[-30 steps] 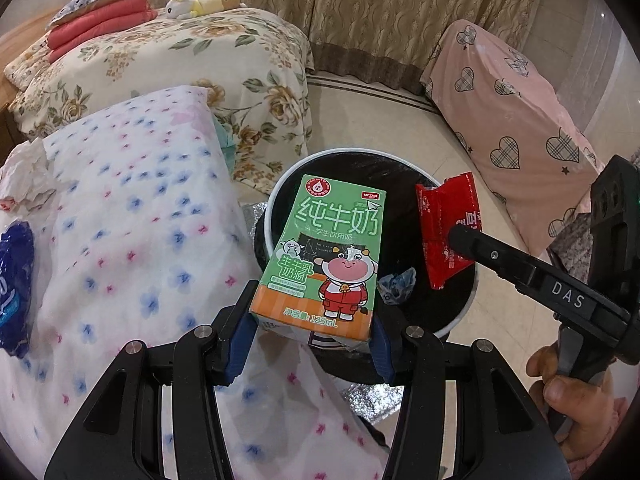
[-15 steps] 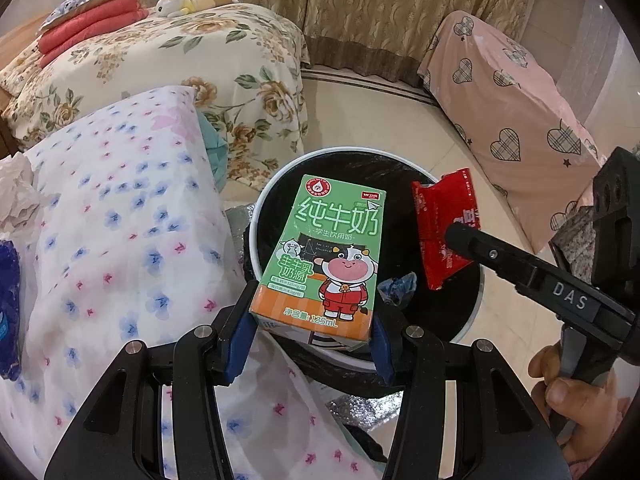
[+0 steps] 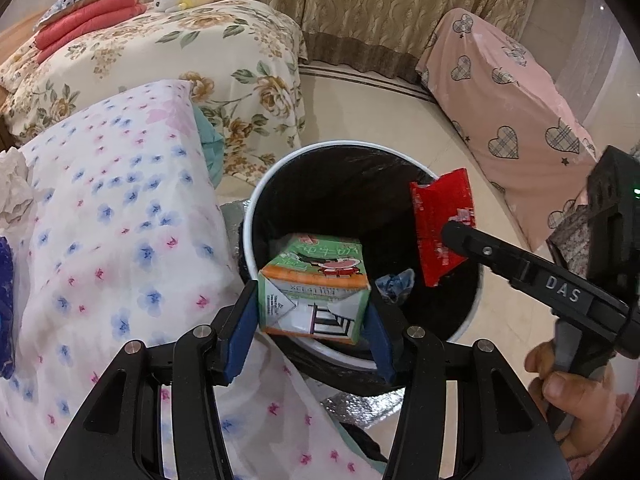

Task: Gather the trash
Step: 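Open both tools to drop the green carton and red bag into the bin, then move both tools back to the bed toward the blue bag and yellow net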

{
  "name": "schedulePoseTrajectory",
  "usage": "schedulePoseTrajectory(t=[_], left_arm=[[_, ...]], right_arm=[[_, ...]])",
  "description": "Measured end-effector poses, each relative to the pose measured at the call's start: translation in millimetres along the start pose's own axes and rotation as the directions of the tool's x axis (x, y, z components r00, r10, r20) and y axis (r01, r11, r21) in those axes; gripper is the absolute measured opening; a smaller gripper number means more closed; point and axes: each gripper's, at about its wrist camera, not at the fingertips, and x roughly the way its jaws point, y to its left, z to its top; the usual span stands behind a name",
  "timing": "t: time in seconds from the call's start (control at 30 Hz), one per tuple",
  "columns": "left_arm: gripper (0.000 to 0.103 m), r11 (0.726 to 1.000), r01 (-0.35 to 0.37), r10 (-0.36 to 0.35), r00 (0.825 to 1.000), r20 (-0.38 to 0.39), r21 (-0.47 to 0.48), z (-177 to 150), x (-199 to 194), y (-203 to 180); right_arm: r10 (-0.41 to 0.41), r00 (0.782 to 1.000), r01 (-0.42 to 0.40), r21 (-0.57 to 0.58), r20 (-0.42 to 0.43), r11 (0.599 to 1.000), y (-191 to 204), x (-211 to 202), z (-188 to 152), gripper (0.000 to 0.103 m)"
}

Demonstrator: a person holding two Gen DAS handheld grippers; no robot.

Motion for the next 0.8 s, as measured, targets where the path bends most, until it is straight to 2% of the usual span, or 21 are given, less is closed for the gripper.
schedulePoseTrajectory(t=[0.13,0.37,0.6,0.8], left_arm=[[0.059,1.000,0.000,0.000,1.000,0.014,-0.008,-8,-7,2],[0.065,0.996,-0.004,0.010,0.998,0.068,-0.085,-33,-39,26],[0.069,0.985,-0.037,0.059,0.991,0.124,-0.168,-60,-75,57],[0.072,0.967,-0.067,0.103,0.985,0.140,-0.245,-82,-94,89]], right_arm=[[0.004,1.000,-0.004,0.027,-0.002,1.000,-3,-1,-1,0.055],[0.021,0.999,-0.022,0.023,0.032,1.000,7,-14,-6,0.071],[0.067,0.997,-0.067,0.003,0.033,0.998,34,-19,-15,0.082],[0.096,0.995,-0.096,-0.046,0.007,0.994,68,-14,-31,0.084]])
